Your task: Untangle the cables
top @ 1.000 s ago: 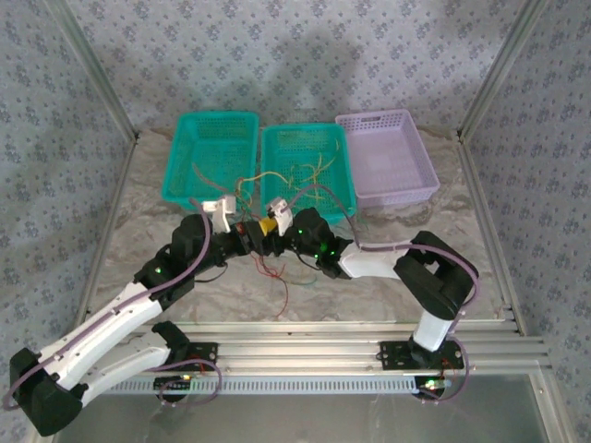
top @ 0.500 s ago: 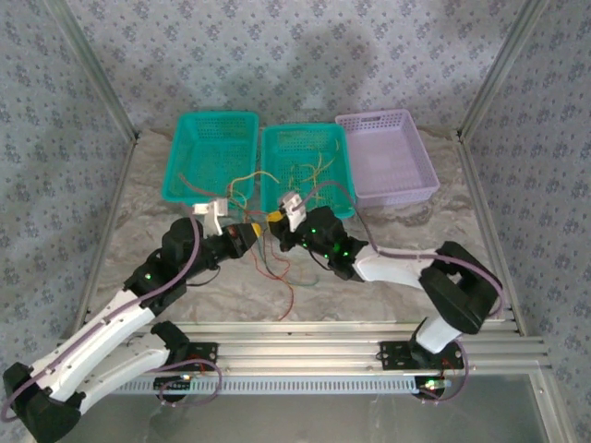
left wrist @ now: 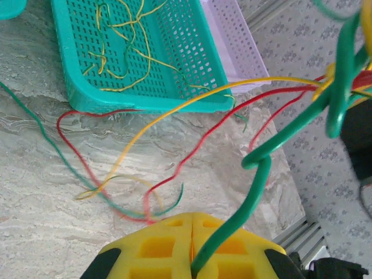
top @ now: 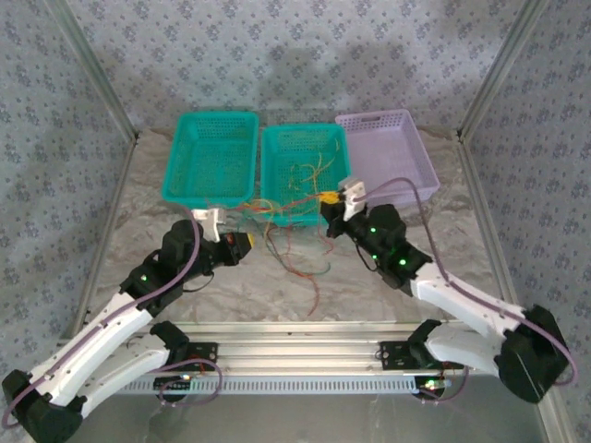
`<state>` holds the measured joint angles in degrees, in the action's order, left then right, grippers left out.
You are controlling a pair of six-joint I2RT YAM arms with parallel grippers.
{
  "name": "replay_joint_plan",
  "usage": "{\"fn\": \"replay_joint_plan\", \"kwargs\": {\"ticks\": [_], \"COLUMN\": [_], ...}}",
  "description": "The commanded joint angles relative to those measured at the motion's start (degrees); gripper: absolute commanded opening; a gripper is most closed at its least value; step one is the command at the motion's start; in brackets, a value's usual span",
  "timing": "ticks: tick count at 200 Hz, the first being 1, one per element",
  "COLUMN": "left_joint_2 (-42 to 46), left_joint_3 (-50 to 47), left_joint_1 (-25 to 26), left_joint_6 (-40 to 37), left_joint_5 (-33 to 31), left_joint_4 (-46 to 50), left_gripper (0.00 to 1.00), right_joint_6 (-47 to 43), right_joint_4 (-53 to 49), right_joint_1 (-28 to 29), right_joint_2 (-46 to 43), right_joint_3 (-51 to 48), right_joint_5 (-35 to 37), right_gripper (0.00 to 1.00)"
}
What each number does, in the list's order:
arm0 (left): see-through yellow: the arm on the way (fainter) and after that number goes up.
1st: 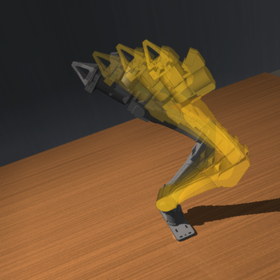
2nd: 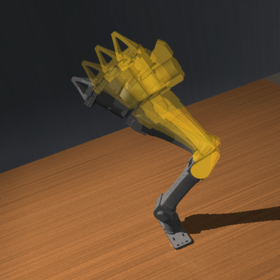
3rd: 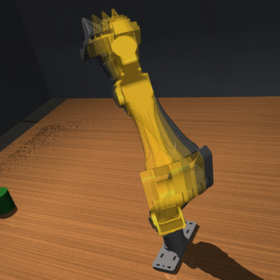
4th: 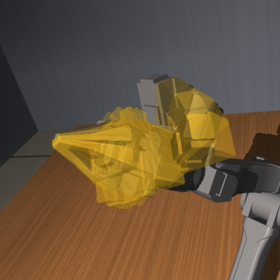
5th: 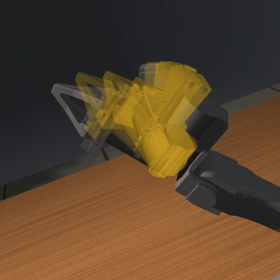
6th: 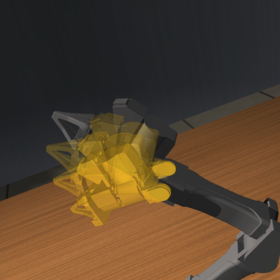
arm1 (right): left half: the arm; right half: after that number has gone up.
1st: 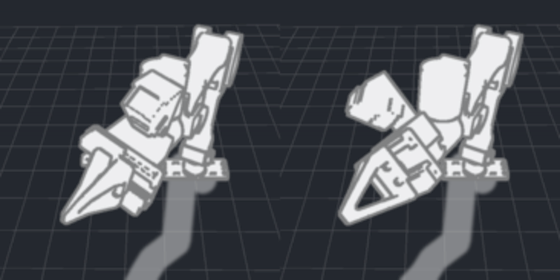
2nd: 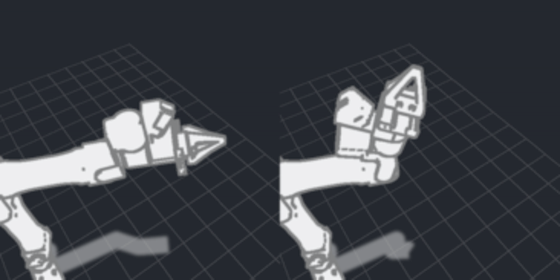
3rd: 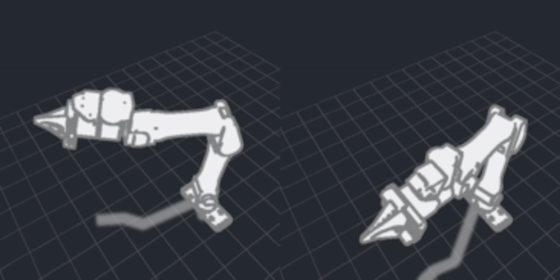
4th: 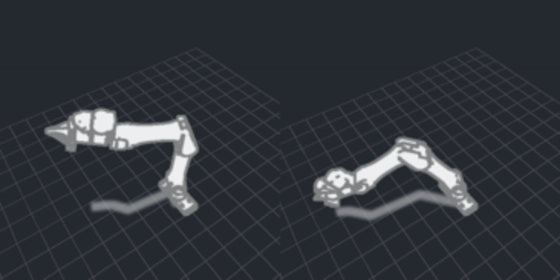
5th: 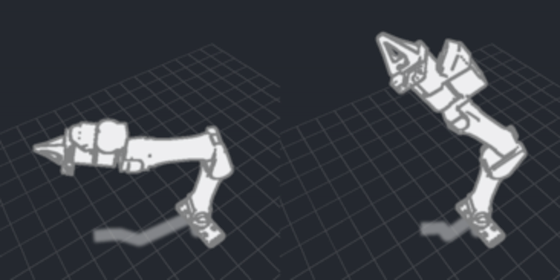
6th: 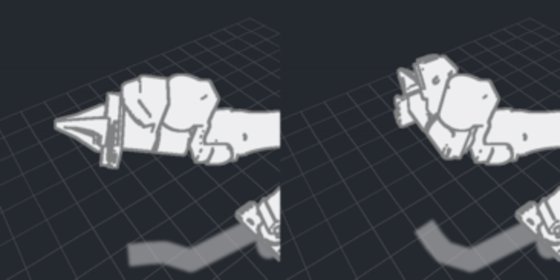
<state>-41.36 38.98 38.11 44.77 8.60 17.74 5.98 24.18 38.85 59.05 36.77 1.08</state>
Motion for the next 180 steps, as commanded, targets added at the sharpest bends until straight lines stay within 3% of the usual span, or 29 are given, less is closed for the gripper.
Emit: {"fn": "replay_joint_plan", "kwargs": {"ticks": [1,63,112,180], "left_joint_2": [0.56,0.58,0.68,-0.35], "left_joint_3": [3.76,6.55,10.47,13.03], "left_joint_1": [-1.61,-8.52,-14.63,-18.33], "left_joint_6": [-3.02,-5.63,-9.12,-11.80], "left_joint_5": [-1.04,1.76,4.06,6.49], "left_joint_4": [3.91,8.45,12.51,14.89], "left_gripper": [0.00,0.00,0.00,0.00], "right_joint_6": [1.29,9.05,13.87,15.59], "right_joint_4": [-7.48,-24.31,-40.92,-45.35], "right_joint_1": [-4.02,-11.85,-17.09,-19.71], "right_joint_2": [-5.66,-15.52,-16.45,-21.00], "right_joint_3": [-0.65,-0.16,2.24,2.93], "right_joint_5": [2.99,12.03,19.44,27.92], "right_gripper": [0.00,0.00,0.00,0.00]}}
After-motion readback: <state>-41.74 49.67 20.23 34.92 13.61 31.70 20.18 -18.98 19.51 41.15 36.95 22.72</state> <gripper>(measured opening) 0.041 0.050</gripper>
